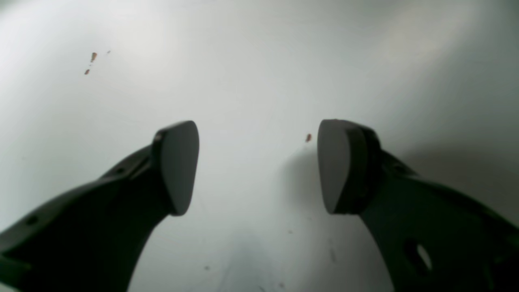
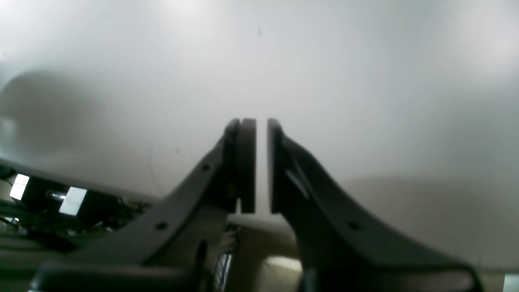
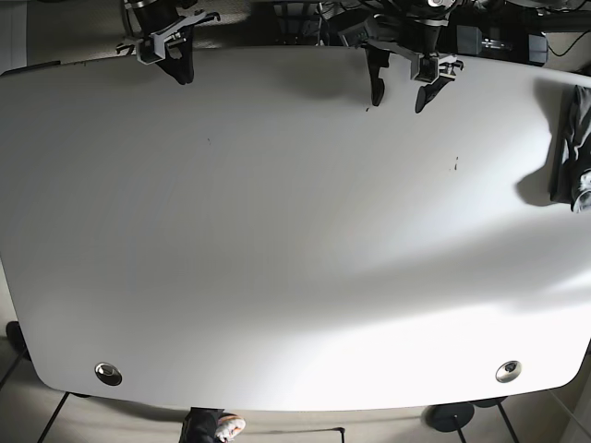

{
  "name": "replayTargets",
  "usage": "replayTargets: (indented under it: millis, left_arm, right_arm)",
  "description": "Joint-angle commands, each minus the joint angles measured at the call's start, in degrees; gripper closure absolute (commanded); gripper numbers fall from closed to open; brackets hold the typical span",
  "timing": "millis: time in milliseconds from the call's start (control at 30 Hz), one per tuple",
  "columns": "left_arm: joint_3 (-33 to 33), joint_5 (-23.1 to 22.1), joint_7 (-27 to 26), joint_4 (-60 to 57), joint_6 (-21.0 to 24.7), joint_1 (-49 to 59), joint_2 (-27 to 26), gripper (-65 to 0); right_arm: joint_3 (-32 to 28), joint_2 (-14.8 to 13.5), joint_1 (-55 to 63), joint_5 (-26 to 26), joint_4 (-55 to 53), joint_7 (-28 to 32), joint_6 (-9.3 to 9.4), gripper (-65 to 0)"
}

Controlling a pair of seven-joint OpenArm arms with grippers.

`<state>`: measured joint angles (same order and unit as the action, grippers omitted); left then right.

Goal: Fold the T-shirt properly

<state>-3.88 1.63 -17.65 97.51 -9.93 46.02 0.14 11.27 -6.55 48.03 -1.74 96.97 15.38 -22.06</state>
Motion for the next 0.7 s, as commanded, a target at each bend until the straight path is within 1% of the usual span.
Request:
replayTargets:
  millis: [33,67,100,167,200,233,267,333,400,467,500,567,700]
  left_arm:
    - [2.1,-0.5,-1.8,5.0,1.5,7.1,0.1,-42.6]
    - [2.6,-0.5,-1.9,6.3,1.5,9.8,0.1,-42.6]
    - [3.0,-0.5,-2.2,7.2,1.6,12.3,0.1,-42.6]
    - [3.2,-0.5,-2.3,7.6,1.6,17.0,0.2,-42.6]
    - [3.3,-0.5,-2.6,7.3,1.6,19.6,0.2,-42.6]
    - [3.3,-0.5,-2.9,6.2,1.6,22.1,0.2,-42.6]
    - [3.1,-0.6,-3.0,4.7,1.6,23.9,0.1,-42.6]
    - [3.1,-0.7,-3.1,1.1,1.6,25.4,-0.3,-42.6]
    - [3.1,-0.7,-3.6,0.9,1.6,25.5,-0.3,-42.5]
    - [3.1,-0.7,-6.7,1.9,1.6,25.5,-0.1,-40.0]
    - [3.1,-0.6,-8.4,4.3,1.6,25.4,-0.3,-38.6]
    - [3.1,-0.6,-8.6,8.3,1.6,25.0,-0.3,-38.6]
    - [3.1,-0.6,-8.7,11.8,1.6,22.8,0.1,-38.6]
  right_arm:
    - [0.3,-0.7,3.4,-0.9,0.7,1.8,-0.4,-4.1]
    - [0.3,-0.8,4.6,-1.1,0.7,1.8,-0.4,-4.1]
    - [0.6,-0.9,5.7,-2.7,0.7,1.8,-0.48,-4.1]
    - [1.9,-2.5,8.5,-7.5,0.6,1.8,-0.57,-4.1]
    - [1.9,-4.1,10.6,-11.3,-0.4,1.8,-0.57,-4.1]
    - [1.8,-6.2,12.3,-13.6,-1.0,1.9,-0.57,-4.1]
    - [1.8,-7.2,13.7,-14.3,-2.5,1.9,-0.57,-4.1]
    - [1.8,-7.3,14.5,-14.3,-5.8,2.6,-0.66,-4.1]
    - [1.8,-7.5,14.4,-14.3,-8.4,7.7,-0.66,-4.1]
    - [1.8,-7.5,14.2,-14.3,-9.4,12.8,-0.57,-4.1]
    - [1.8,-7.6,14.1,-14.4,-9.2,14.6,-0.57,-4.1]
    - [1.7,-7.3,12.3,-14.2,-7.8,15.0,-0.57,-4.1]
    - [1.7,-7.1,9.7,-14.4,-7.5,14.6,-0.57,-4.1]
